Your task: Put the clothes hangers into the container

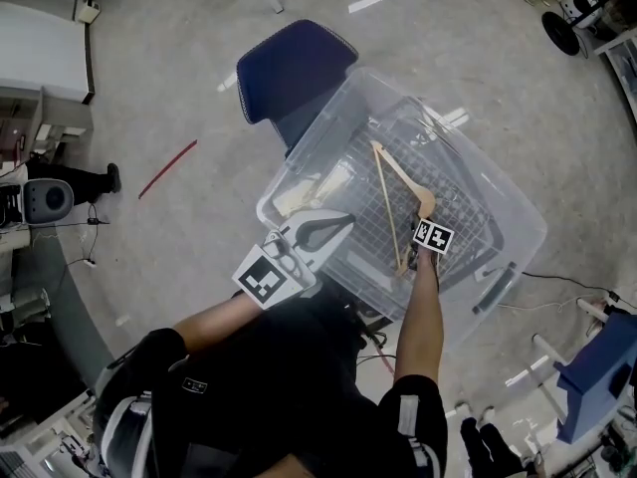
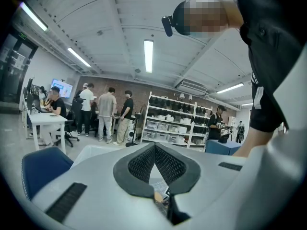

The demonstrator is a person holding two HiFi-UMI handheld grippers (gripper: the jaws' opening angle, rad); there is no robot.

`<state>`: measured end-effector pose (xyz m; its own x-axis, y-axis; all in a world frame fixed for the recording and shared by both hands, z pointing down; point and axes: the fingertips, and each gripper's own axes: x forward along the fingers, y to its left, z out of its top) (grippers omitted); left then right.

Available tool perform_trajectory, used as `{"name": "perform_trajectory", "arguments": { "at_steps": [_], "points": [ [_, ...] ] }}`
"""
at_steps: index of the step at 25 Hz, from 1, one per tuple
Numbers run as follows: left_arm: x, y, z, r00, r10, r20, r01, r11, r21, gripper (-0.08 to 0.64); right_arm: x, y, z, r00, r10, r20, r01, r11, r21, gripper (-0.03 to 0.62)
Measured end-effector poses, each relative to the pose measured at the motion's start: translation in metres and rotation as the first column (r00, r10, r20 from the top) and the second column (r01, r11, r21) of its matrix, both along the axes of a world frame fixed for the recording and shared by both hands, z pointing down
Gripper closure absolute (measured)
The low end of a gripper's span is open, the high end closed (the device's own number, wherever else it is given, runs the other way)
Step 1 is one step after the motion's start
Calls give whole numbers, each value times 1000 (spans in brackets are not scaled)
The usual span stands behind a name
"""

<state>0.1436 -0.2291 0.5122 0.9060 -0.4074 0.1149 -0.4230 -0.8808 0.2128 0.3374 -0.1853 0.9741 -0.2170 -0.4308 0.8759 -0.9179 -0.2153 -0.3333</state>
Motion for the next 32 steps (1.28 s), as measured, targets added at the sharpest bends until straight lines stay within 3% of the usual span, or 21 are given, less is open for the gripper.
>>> {"name": "perform_trajectory", "arguments": {
  "at_steps": [11,16,18,25,28,32],
  "points": [
    [-10,10,-17,999,13,-38,-13,1000,2,535,6,21,-19,999,17,-41,-20,998,-60,399],
    [-20,22,-33,997,31,-73,-29,999,28,535,4,24,-53,998,34,-47,-35,999,-21,534],
    [-26,28,-40,995,41,-87,-38,999,35,535,2,22,-72,998,33,-62,-33,999,2,559],
    [-57,52,-66,986,81,-147,-70,995,76,535,-11,14,-167,987,77,-142,-51,983,176,577],
    [-71,65,-77,980,98,-171,-84,993,88,535,-14,17,-222,972,138,-188,-81,955,286,577],
    [-92,81,-92,971,129,-201,-111,989,97,535,-29,33,-288,957,221,-187,-130,905,405,577]
  ]
}}
